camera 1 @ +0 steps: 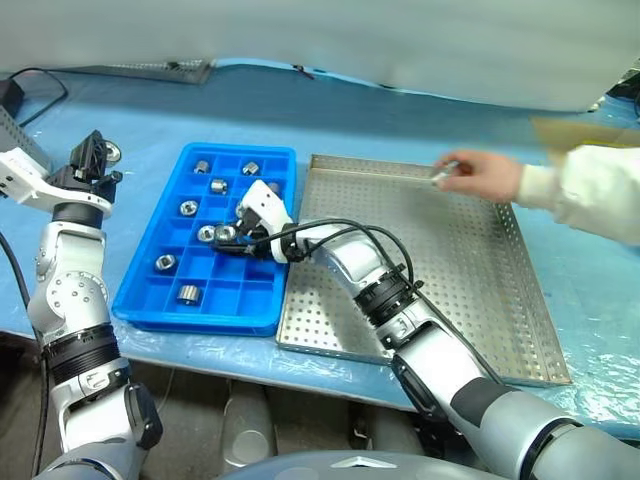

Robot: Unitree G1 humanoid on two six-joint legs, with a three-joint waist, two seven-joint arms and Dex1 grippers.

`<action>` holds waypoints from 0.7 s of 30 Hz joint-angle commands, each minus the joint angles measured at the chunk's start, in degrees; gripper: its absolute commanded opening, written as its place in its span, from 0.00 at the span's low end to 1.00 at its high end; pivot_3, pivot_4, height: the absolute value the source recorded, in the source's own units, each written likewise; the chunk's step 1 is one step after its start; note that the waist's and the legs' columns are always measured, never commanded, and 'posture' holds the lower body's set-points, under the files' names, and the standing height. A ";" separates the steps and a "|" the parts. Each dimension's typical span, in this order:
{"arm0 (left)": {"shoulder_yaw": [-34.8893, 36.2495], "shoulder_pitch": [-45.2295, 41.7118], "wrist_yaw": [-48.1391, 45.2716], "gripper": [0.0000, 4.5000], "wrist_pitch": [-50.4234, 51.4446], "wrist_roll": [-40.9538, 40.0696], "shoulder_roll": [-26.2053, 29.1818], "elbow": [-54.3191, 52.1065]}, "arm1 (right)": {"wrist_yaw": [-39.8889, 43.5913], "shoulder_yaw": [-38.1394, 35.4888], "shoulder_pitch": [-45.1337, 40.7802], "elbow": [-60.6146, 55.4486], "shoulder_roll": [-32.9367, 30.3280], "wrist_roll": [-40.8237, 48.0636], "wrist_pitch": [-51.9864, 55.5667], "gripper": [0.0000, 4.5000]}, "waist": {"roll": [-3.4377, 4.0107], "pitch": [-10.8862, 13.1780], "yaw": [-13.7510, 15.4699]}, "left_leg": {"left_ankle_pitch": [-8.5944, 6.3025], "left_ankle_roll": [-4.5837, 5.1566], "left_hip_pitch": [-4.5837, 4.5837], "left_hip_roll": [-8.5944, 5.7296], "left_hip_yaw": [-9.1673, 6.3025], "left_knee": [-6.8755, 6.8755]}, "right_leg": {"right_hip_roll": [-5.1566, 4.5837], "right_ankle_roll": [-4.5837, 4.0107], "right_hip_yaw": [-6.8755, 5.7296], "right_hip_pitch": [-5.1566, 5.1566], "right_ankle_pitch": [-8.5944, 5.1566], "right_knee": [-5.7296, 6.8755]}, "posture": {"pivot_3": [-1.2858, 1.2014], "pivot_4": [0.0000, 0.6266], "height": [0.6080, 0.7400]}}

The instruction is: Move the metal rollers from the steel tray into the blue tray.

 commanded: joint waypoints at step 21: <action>-21.47 -7.98 -21.77 0.17 6.08 4.44 0.44 3.96 | -5.32 -15.14 -0.06 -3.72 -12.85 -0.63 -4.36 0.83 | 0.00 -0.01 0.91 | 0.31 -0.48 0.01 0.05 -0.27 0.10 | -0.03 -0.10 -0.08 0.13 0.03 0.40 | 0.57 0.24 1.00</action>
